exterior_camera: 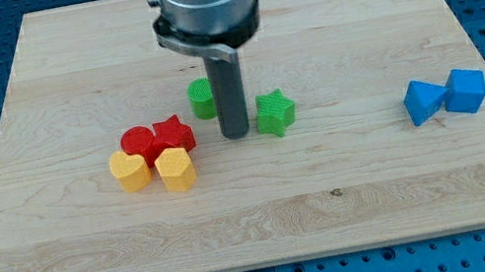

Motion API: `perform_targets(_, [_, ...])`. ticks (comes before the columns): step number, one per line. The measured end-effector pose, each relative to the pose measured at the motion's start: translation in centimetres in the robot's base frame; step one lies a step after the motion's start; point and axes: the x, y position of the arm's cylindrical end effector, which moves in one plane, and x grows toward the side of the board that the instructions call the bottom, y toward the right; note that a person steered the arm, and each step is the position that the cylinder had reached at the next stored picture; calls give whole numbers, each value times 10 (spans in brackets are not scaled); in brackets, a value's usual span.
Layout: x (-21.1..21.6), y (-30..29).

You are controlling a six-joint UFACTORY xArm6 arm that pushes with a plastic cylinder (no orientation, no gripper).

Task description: Push the green star into the green circle

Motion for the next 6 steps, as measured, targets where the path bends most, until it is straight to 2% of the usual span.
perform_targets(1, [27,36])
perform_targets(2, [28,80])
perform_targets(3, [14,84])
perform_targets(5, [-52,-1])
perform_targets(6, [-54,-12])
